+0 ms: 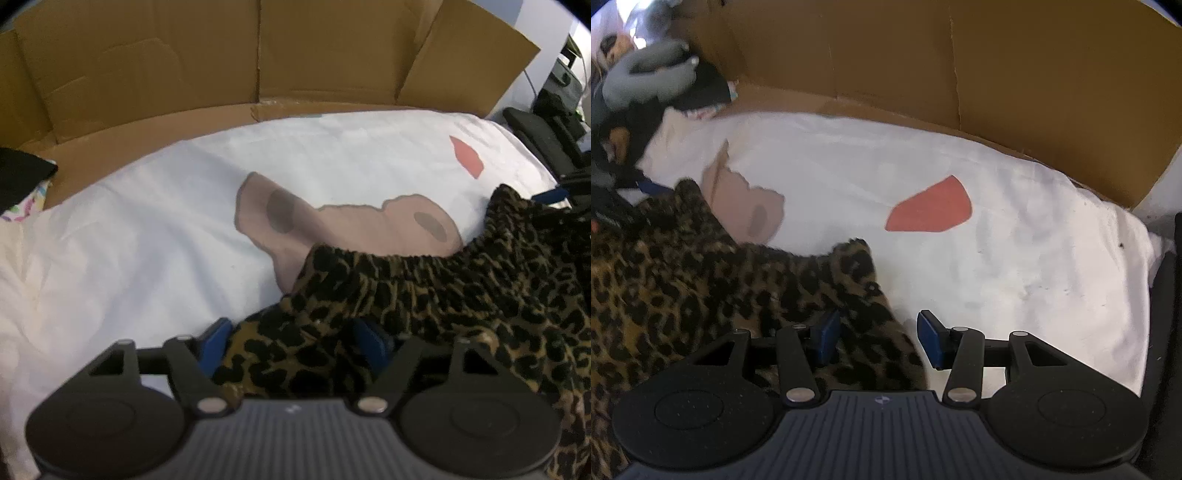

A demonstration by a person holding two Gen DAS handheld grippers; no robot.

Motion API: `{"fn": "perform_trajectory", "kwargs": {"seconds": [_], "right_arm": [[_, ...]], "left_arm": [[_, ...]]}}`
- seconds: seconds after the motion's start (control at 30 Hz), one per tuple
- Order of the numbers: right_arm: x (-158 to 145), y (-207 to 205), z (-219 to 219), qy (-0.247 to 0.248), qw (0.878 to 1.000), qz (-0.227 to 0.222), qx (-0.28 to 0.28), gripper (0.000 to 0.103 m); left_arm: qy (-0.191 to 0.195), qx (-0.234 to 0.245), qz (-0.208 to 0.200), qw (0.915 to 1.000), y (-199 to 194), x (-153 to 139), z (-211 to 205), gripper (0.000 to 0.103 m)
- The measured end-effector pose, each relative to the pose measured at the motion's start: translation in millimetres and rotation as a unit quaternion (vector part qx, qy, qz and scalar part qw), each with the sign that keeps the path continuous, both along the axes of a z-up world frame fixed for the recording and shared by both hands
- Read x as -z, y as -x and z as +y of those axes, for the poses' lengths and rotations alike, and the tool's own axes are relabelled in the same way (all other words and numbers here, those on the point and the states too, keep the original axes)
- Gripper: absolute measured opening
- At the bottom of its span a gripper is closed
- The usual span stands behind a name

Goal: Fold clothes
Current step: 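Move both open grippers to the elastic waistband of the leopard garment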

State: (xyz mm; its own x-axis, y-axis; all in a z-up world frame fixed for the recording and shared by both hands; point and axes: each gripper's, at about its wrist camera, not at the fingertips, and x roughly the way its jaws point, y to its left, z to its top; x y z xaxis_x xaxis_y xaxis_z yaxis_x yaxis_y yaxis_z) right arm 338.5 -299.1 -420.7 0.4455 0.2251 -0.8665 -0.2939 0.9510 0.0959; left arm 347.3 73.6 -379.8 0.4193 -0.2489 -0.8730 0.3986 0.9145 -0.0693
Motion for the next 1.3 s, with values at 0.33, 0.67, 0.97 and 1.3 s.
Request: {"fn": "perform_trajectory", "kwargs": {"seconds": [0.33,0.67,0.97,1.3], "right_arm": [[-3.3,-7.1,-4.2,-0.006,0.999,-0.003,-0.053,0.053],[17.1,-14.4,10.9,-0.024,0.998,0.029,-0.06,0.053],[17.7,-8.5,21.4,-0.008,0.996,0.04,-0.083,0.023],[-17.2,3.2,11.6,0.029,0.997,-0.039,-0.063,0.0]], "left_arm": [[0.012,0.024,-0.022,0.9994,3.6,-9.2,4.4,0.064],[0.004,0.031,-0.019,0.9993,-2.1,3.1,-0.9,0.062],[-0.021,0.061,-0.016,0.9978,13.3,4.2,-10.8,0.039],[-0.023,0.033,-0.088,0.9953,28.2,-36.3,-4.1,0.014]]}}
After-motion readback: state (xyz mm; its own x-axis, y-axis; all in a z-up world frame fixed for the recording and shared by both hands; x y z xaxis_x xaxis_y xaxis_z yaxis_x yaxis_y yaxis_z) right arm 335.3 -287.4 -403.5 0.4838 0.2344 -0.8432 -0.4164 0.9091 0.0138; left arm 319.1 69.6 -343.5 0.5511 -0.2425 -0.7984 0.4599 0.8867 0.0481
